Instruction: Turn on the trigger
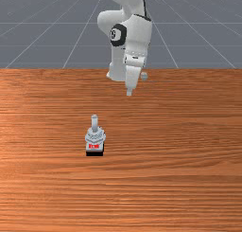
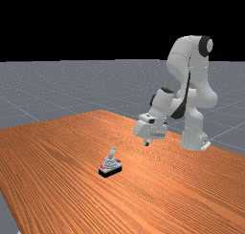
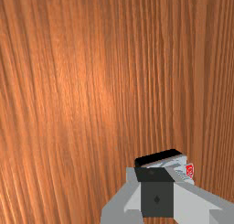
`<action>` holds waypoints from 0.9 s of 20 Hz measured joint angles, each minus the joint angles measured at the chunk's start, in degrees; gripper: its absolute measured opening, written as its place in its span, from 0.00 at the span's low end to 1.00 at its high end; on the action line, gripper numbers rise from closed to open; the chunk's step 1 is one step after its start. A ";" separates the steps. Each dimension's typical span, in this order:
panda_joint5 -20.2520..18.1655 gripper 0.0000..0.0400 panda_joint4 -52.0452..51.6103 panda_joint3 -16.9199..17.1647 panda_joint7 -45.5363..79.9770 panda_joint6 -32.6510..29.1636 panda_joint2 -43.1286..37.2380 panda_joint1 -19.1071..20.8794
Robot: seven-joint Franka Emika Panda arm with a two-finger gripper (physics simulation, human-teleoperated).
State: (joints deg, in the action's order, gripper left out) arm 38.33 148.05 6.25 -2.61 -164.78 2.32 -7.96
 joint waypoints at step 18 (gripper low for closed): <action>-39.70 0.00 1.35 -1.22 -35.59 8.49 0.18 4.31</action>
State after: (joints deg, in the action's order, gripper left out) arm -1.37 149.40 5.03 -38.20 -156.29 2.50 -3.65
